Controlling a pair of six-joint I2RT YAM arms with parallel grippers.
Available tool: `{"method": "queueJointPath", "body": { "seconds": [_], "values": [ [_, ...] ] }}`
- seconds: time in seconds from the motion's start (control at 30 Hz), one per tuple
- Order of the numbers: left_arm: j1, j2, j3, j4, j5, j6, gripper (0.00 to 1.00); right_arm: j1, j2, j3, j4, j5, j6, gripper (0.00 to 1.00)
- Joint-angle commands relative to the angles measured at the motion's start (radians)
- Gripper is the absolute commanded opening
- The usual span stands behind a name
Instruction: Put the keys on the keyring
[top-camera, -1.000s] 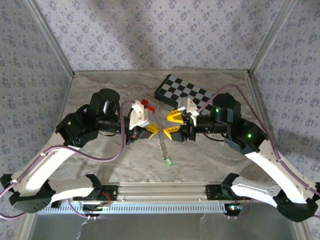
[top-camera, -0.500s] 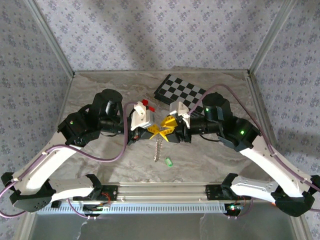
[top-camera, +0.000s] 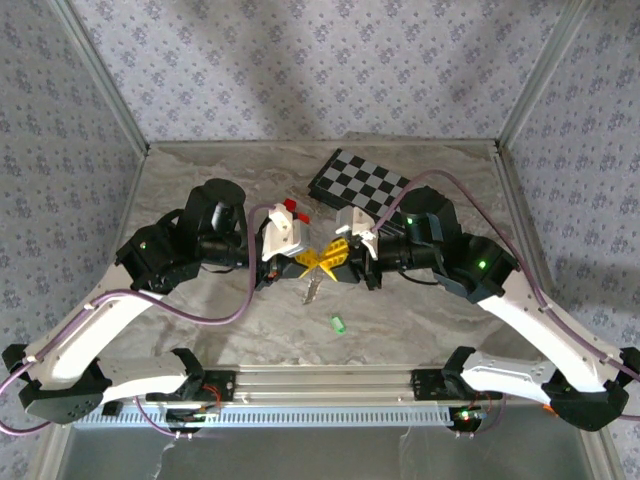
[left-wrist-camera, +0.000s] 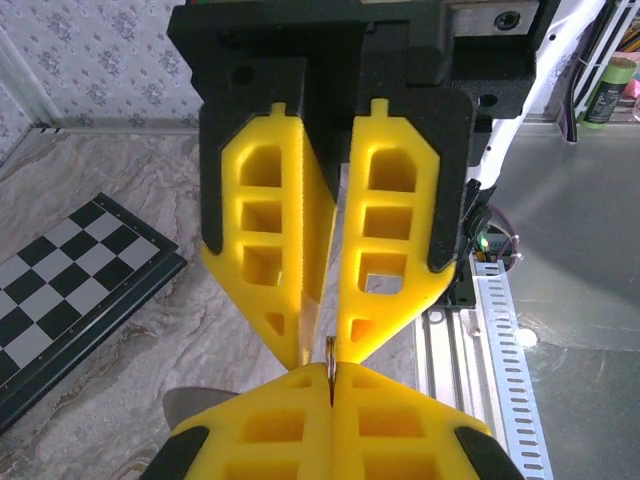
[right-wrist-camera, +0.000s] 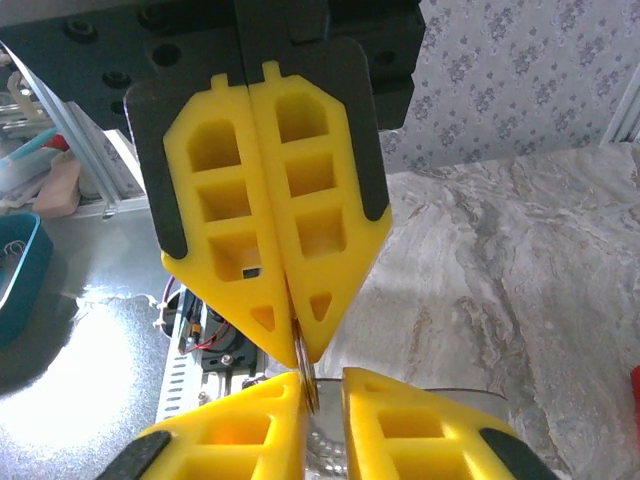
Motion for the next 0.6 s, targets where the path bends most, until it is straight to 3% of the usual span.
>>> {"method": "queueJointPath", "body": {
  "seconds": [0.0,0.17,0.37,0.5,0.57],
  "values": [
    [-0.012,0.001,0.027,0.02,0.017,0.011,0.0,0.009,0.005,0.032,-0.006,0.017,-0.005,0.12],
    [-0.017,0.005,0.026,0.02,0.019,0.012,0.0,0.011,0.003,0.02,0.027,0.033,0.014,0.0],
    [-0.017,-0.019,0.006,0.062,0.042,-0.007,0.01,0.011,-0.029,-0.025,0.093,0.047,0.033,0.0],
    [-0.013,-0.091,-0.064,0.173,0.036,-0.062,0.25,0.006,-0.079,-0.08,0.174,0.02,0.07,0.0],
    [-0.001,-0.132,-0.107,0.232,0.032,-0.101,0.3,-0.003,-0.116,-0.133,0.263,-0.018,0.122,0.0]
  ]
}}
